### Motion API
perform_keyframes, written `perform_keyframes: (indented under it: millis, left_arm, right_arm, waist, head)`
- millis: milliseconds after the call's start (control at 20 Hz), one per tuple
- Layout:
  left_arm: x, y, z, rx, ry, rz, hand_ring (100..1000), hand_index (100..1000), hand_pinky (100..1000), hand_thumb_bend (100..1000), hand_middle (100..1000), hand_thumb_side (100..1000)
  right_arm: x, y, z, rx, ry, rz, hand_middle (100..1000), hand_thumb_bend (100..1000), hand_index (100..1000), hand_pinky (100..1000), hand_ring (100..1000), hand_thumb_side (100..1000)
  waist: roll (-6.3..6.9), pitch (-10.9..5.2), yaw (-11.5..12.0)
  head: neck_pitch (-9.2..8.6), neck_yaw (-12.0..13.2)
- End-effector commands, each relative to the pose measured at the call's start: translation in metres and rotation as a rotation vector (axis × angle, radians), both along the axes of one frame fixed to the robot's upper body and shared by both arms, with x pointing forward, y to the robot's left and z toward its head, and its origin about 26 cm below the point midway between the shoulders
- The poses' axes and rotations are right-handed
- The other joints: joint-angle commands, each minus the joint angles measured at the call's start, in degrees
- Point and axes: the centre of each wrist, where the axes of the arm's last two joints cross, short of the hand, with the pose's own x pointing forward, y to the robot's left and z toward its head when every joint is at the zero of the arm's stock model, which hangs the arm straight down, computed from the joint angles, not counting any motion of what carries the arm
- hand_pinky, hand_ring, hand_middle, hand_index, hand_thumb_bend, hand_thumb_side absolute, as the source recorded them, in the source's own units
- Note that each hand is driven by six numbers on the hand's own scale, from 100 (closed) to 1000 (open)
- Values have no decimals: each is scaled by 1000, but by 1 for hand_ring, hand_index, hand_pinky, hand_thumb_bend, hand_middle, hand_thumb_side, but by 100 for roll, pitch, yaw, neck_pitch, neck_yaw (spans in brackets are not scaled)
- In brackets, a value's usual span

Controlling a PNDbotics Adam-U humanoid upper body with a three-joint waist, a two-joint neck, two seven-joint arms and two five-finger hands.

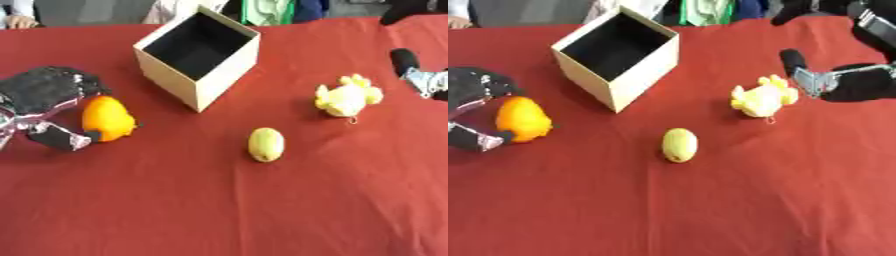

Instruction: Pick up objects on the table and place them in the box.

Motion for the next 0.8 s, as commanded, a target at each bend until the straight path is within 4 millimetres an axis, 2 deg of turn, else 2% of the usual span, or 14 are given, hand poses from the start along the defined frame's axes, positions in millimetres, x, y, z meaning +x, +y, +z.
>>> perform_keyframes:
  millis: [50,250,300,350,500,650,800]
  left_arm:
    - [4,4,6,16,-11,18,823,897,816,342,765,355]
    - [6,6,5,18,-11,19,823,897,816,342,765,355]
    - [7,7,6,21,-13,28,789,812,763,430,733,297]
    - [8,10,6,28,-16,44,784,801,758,424,728,295]
    - [11,9,3,46,-45,52,735,733,725,331,658,260]
    - [10,6,3,53,-76,30,717,718,709,290,639,242]
    - [3,0,9,49,-98,-10,686,704,680,199,620,222]
  right_arm:
    - [-3,1,10,-6,-28,8,690,100,775,821,858,388]
    - [-3,1,10,-6,-28,8,690,100,775,821,858,388]
    - [-3,1,10,-5,-28,8,690,100,776,822,859,393]
    - [-3,1,10,-4,-28,9,690,100,776,822,859,393]
    - [-3,0,9,-3,-25,7,689,100,777,822,859,394]
    - [-3,0,9,-4,-22,5,689,100,777,823,860,397]
    - [-3,-1,8,-5,-18,3,689,100,778,823,860,397]
  waist:
    - [-7,-91,-9]
    - [-7,-89,-11]
    - [-3,-78,-26]
    - [1,-66,-46]
    - [7,-50,-52]
    - [12,-49,-35]
    - [16,-54,-14]
  head:
    - [-77,20]
    - [-78,22]
    - [-90,27]
    - [-103,36]
    - [-104,31]
    - [-100,21]
    - [-96,9]
